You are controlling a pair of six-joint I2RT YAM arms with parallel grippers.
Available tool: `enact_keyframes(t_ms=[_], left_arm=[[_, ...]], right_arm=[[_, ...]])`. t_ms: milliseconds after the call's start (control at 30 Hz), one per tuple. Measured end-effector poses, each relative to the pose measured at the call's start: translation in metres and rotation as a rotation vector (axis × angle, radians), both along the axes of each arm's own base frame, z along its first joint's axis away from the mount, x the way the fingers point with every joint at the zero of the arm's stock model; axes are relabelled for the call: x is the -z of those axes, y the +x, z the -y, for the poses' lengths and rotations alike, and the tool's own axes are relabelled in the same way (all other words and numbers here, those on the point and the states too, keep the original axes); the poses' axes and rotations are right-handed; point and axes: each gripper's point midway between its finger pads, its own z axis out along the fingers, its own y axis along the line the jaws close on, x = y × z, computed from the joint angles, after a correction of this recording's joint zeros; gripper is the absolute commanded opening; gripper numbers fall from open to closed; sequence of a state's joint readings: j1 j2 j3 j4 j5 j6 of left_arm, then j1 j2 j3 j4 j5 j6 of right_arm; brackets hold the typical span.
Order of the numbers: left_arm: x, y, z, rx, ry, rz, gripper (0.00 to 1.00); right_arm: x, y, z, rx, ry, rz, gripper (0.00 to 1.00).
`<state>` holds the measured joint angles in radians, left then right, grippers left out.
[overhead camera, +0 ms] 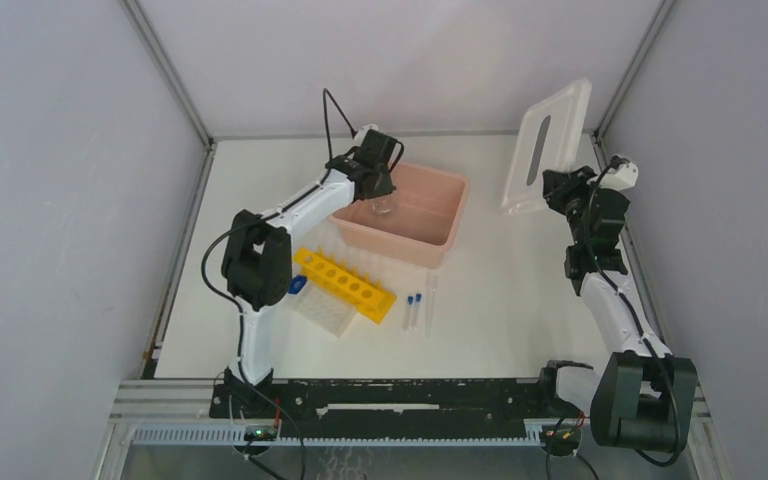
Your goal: Organize the chemistry lab equipment
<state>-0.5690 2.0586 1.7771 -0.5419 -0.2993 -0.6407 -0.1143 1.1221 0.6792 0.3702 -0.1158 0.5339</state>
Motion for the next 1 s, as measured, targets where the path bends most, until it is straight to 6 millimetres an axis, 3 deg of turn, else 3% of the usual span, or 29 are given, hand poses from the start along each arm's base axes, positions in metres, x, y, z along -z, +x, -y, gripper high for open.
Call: enact_keyframes(t_ms=[300,433,567,700,1000], left_arm=[[0.030,-0.002,0.001,0.005,0.088,-0.025,0.00],[0.032,-0.001,0.000,0.003,0.101,-0.021,0.01],[0.030,0.002,0.001,-0.002,0.096,-0.006,0.13],[0.029,0.004,0.001,-0.007,0.093,0.005,0.17],[0.033,0.003,0.001,-0.007,0.094,0.003,0.13]], right_arm=[[0.010,0.001,-0.004,-0.009,0.020,-0.003,0.00],[0.011,0.001,-0.005,-0.009,0.023,-0.004,0.00],[0.010,0.002,-0.005,-0.009,0.023,-0.003,0.00],[0.011,0.001,-0.005,-0.010,0.023,-0.003,0.00],[0.011,0.001,-0.005,-0.010,0.028,-0.006,0.00]])
